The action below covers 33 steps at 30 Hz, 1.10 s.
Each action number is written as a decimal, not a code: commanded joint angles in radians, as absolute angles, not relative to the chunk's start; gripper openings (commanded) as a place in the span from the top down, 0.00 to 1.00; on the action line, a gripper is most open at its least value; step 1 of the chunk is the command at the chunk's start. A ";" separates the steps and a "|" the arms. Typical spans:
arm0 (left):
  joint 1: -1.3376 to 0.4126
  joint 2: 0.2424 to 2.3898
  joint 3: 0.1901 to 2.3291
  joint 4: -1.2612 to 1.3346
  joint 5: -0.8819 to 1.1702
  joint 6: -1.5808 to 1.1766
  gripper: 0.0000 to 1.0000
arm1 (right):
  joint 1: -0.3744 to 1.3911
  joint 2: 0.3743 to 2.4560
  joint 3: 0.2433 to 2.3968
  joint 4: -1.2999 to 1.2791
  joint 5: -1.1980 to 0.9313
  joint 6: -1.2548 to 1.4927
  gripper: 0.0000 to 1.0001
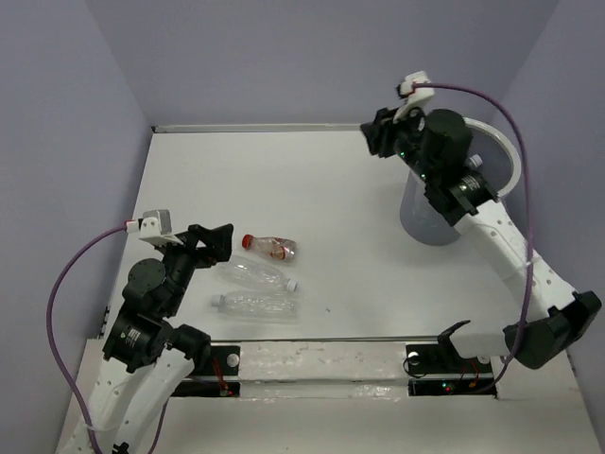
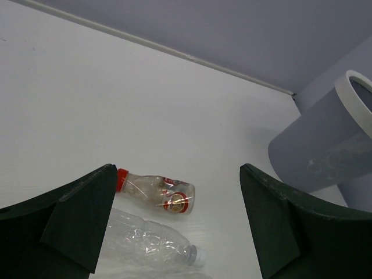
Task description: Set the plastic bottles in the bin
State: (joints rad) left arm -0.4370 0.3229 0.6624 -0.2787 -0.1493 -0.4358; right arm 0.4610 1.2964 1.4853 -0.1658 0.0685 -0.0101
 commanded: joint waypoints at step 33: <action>-0.361 0.285 0.673 -0.261 -0.235 -0.463 0.09 | 0.844 2.094 1.603 -0.351 -0.193 -0.170 0.34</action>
